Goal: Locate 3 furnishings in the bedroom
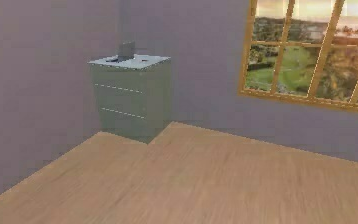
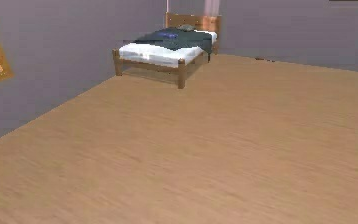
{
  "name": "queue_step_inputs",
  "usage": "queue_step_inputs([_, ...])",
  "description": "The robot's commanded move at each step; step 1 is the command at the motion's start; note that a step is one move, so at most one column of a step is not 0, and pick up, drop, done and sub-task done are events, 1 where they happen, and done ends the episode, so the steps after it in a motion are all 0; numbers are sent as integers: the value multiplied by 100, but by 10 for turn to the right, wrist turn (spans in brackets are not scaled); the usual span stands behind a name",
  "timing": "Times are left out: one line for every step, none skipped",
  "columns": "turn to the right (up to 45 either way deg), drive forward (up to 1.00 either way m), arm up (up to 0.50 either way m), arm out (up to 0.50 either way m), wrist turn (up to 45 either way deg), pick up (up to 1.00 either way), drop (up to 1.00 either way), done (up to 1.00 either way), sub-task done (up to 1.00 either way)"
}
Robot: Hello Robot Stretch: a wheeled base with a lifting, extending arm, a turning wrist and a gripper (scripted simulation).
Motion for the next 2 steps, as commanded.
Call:
queue_step_inputs([0, 100, 0, 0, 0, 0, 0, 0, 0])
queue_step_inputs([0, 30, 0, 0, 0, 0, 0, 0, 0])
